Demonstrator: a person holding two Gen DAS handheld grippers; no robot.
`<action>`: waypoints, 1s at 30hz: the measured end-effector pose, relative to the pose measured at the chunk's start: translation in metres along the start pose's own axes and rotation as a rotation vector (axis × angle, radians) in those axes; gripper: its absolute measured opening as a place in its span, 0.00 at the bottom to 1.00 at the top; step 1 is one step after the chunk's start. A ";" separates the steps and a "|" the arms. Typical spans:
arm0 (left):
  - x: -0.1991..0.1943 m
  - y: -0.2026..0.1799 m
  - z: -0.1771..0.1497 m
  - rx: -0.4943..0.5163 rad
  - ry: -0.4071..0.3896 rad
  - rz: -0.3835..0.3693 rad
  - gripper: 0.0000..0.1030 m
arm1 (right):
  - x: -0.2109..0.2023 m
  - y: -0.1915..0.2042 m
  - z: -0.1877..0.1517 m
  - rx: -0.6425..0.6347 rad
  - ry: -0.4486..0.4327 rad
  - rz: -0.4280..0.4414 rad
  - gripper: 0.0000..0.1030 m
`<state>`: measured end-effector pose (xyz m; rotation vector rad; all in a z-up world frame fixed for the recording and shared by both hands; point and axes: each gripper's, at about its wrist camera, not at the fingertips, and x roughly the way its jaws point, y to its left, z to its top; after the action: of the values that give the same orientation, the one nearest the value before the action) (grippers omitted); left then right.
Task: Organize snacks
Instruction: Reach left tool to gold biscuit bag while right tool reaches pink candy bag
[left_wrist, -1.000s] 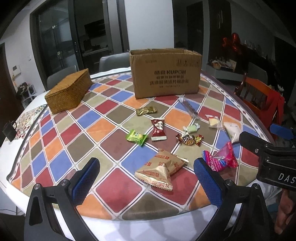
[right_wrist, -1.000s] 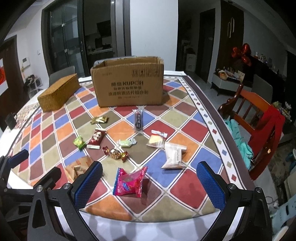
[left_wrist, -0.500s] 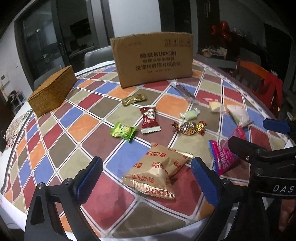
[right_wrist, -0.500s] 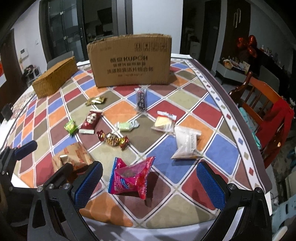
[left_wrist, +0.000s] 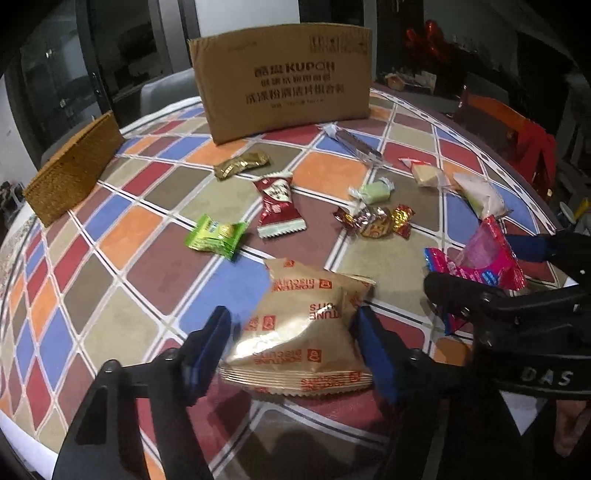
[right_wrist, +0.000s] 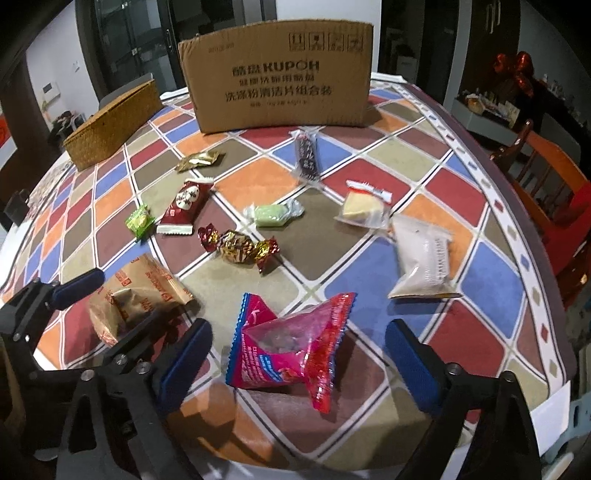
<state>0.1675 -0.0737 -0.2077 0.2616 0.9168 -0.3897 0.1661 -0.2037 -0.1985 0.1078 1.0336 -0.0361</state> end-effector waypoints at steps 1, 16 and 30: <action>0.001 -0.001 0.000 -0.001 0.000 -0.002 0.63 | 0.002 -0.001 0.000 0.003 0.008 0.006 0.78; -0.016 0.003 0.007 -0.047 -0.031 0.048 0.56 | 0.000 -0.005 0.007 0.024 0.008 0.032 0.38; -0.035 0.006 0.027 -0.077 -0.055 0.092 0.55 | -0.019 -0.011 0.029 0.024 -0.042 0.045 0.38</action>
<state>0.1707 -0.0707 -0.1632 0.2205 0.8610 -0.2746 0.1807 -0.2187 -0.1681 0.1514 0.9885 -0.0098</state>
